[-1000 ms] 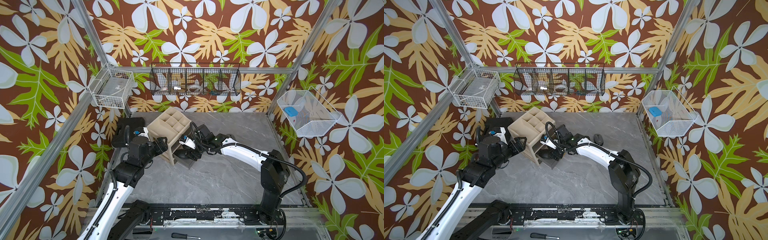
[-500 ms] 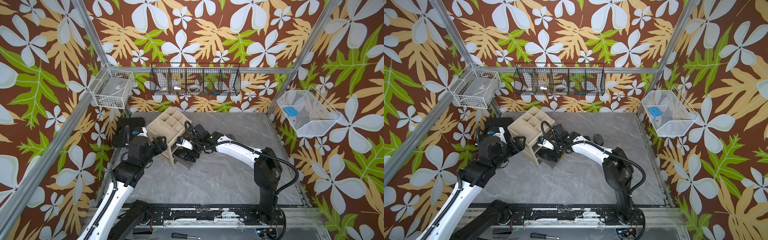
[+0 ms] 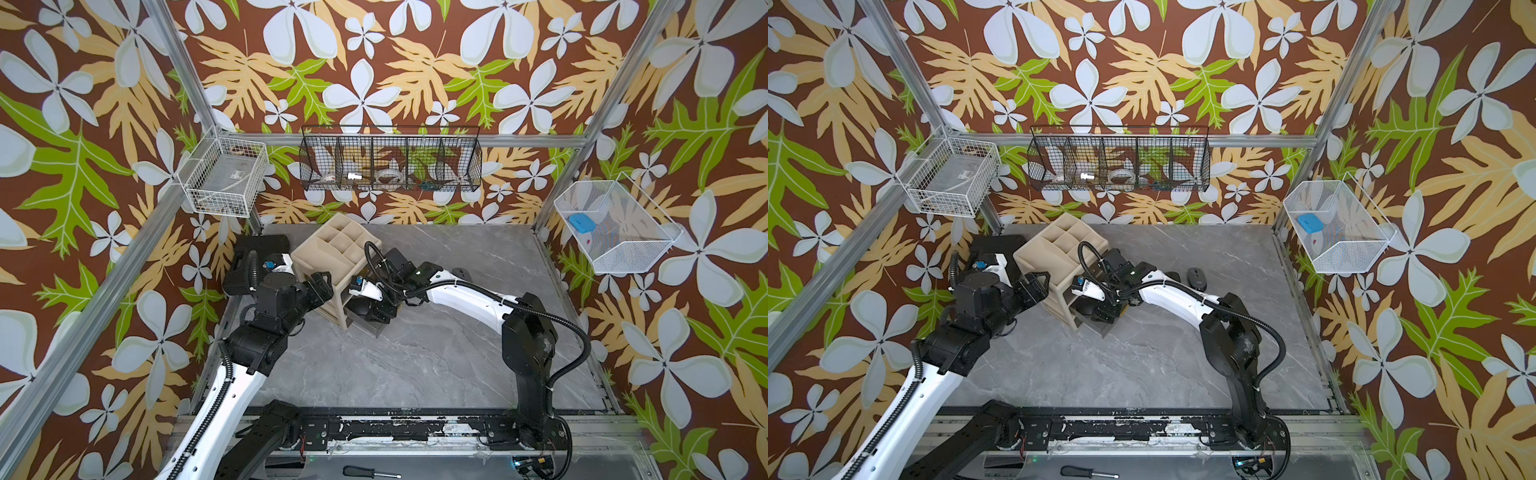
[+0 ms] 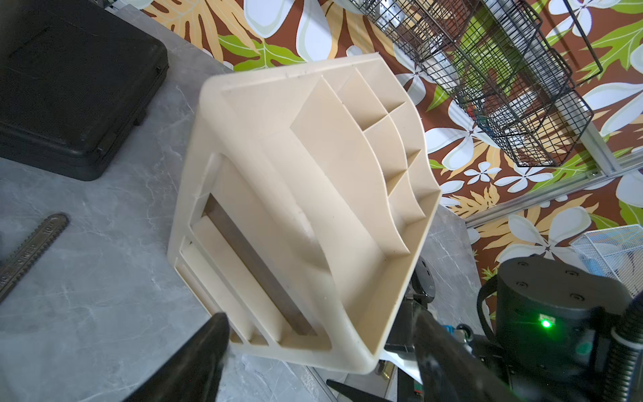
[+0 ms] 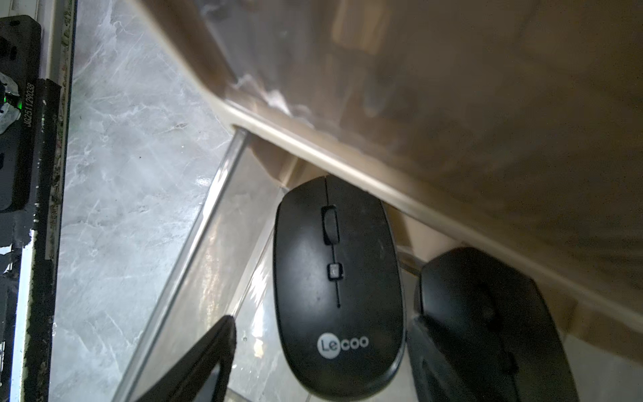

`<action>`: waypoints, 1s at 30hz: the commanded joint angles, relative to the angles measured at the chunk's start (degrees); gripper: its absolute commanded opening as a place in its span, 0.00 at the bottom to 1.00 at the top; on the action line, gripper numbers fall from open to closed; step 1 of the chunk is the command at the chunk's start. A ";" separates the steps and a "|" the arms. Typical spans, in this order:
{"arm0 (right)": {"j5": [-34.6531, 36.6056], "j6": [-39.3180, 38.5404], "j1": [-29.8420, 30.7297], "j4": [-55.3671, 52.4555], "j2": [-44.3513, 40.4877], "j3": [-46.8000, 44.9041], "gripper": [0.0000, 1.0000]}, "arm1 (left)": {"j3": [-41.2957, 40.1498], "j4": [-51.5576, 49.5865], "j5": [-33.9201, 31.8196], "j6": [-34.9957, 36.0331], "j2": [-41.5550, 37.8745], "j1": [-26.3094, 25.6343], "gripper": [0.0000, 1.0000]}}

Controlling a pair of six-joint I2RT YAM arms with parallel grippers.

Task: Take the mice out of the drawer
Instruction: Pick up the mouse from the drawer.

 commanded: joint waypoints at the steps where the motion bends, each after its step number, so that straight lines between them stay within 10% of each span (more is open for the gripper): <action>1: 0.01 -0.80 0.05 -2.74 1.25 1.08 0.80 | 0.38 1.29 -0.71 -0.42 0.04 0.05 0.85; 30: 3.94 9.66 0.11 -1.65 1.81 4.29 0.65 | 0.57 2.15 -0.50 -1.58 0.12 0.06 0.85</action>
